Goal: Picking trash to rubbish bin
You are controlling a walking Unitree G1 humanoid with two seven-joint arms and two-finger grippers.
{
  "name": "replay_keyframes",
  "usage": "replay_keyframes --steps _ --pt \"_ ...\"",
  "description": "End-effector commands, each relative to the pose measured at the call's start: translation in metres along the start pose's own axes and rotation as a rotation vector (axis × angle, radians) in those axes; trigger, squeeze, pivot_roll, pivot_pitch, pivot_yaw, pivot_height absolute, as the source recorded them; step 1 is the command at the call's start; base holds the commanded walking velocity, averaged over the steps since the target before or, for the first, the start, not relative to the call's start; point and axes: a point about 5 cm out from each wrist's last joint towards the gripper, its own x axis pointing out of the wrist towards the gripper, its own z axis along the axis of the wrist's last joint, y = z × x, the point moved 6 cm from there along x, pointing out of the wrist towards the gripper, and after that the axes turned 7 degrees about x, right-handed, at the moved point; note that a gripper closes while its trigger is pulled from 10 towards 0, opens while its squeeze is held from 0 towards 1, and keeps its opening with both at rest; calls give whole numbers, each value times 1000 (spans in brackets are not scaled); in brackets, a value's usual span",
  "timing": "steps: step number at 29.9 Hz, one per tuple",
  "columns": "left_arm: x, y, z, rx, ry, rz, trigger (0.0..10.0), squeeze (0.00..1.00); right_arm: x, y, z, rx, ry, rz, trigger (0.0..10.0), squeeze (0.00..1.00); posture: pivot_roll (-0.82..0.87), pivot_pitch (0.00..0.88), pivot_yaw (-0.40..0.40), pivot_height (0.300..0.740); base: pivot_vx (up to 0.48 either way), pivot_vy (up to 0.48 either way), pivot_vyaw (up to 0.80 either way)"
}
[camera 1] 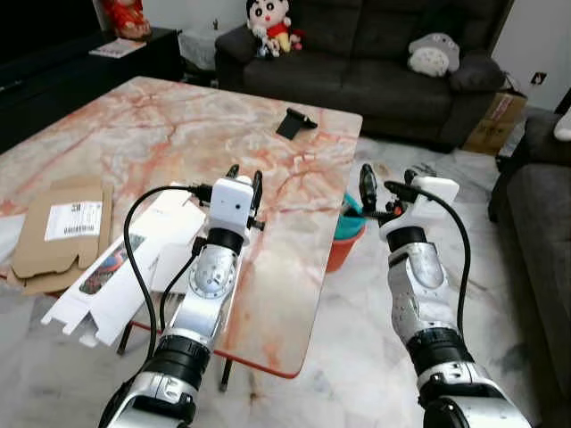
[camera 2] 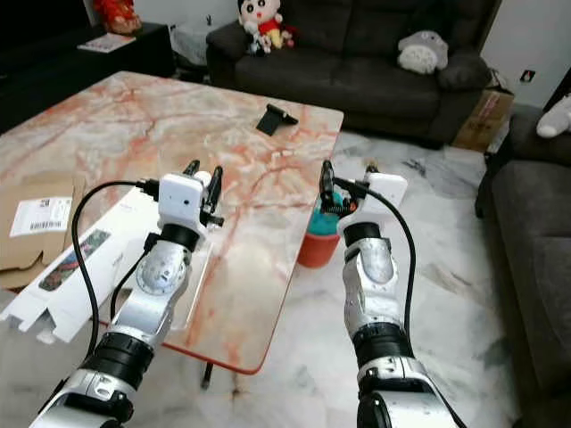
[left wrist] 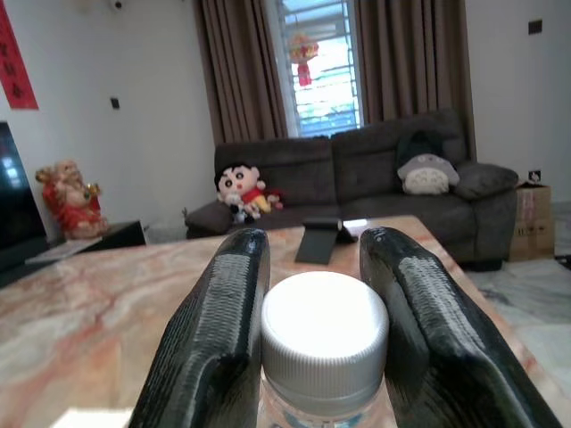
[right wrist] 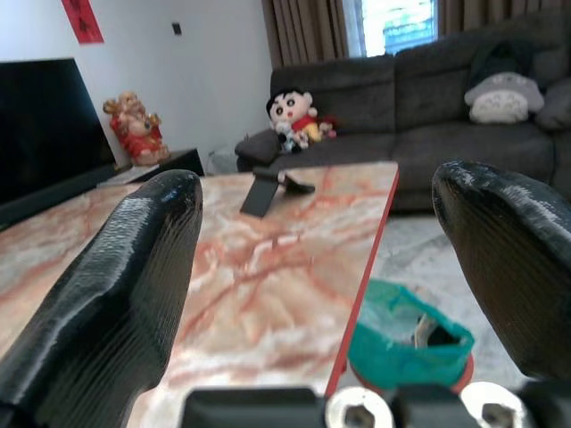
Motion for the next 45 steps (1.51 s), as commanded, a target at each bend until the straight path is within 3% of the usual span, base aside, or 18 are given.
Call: replay_keyframes --steps 1,29,33,34,37,38,41,45 --pt "4 -2 8 4 -35 -7 10000 0 2 0 6 -7 -20 7 10000 0 114 0 -57 740 -296 0 0" --pt "7 -2 18 16 -67 -18 10000 0 -1 -7 4 -4 -18 -22 10000 0 114 0 -51 740 -305 0 0" --pt "1 -4 -8 -5 37 -20 10000 0 -6 -18 -7 0 28 -57 10000 0 117 0 -53 740 -232 0 0" --pt "-11 -5 -36 2 137 -29 10000 0 -14 -32 -23 -18 94 -88 10000 0 117 0 -53 740 0 0 0" --pt "-17 -6 -48 -14 185 -33 10000 0 -19 -40 -31 -39 129 -107 10000 0 117 0 -53 740 0 0 0" --pt "-29 -8 -70 -58 280 -35 10000 0 -31 -54 -46 -40 201 -145 10000 0 112 0 -56 740 0 0 0" --pt "-58 -15 -109 -44 441 -82 10000 0 -57 -81 -73 -75 328 -217 10000 0 112 0 -60 740 0 0 0" --pt "-58 -15 -109 -44 441 -82 10000 0 -57 -81 -73 -75 328 -217 10000 0 112 0 -60 740 0 0 0"
